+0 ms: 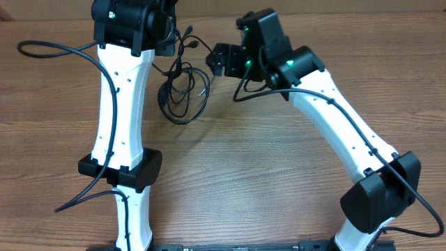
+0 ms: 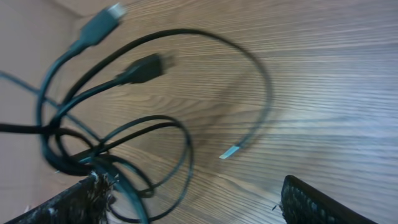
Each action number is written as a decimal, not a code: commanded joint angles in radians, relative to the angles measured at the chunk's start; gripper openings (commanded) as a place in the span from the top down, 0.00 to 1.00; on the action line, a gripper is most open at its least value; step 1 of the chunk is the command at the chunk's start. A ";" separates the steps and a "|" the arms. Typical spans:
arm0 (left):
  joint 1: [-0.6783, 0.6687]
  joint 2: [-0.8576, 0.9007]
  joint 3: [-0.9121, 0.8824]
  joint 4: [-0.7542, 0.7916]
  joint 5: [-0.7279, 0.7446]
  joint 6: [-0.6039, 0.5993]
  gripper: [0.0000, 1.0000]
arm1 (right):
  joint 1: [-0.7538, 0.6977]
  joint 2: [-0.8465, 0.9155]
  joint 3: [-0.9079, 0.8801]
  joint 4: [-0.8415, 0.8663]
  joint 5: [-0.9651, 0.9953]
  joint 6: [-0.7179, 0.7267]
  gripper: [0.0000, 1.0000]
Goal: Untangle cables
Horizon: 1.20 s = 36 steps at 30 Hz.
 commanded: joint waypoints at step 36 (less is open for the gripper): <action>0.328 -0.172 0.034 0.069 0.152 0.744 0.96 | -0.298 0.095 0.006 -0.162 0.112 -0.195 0.96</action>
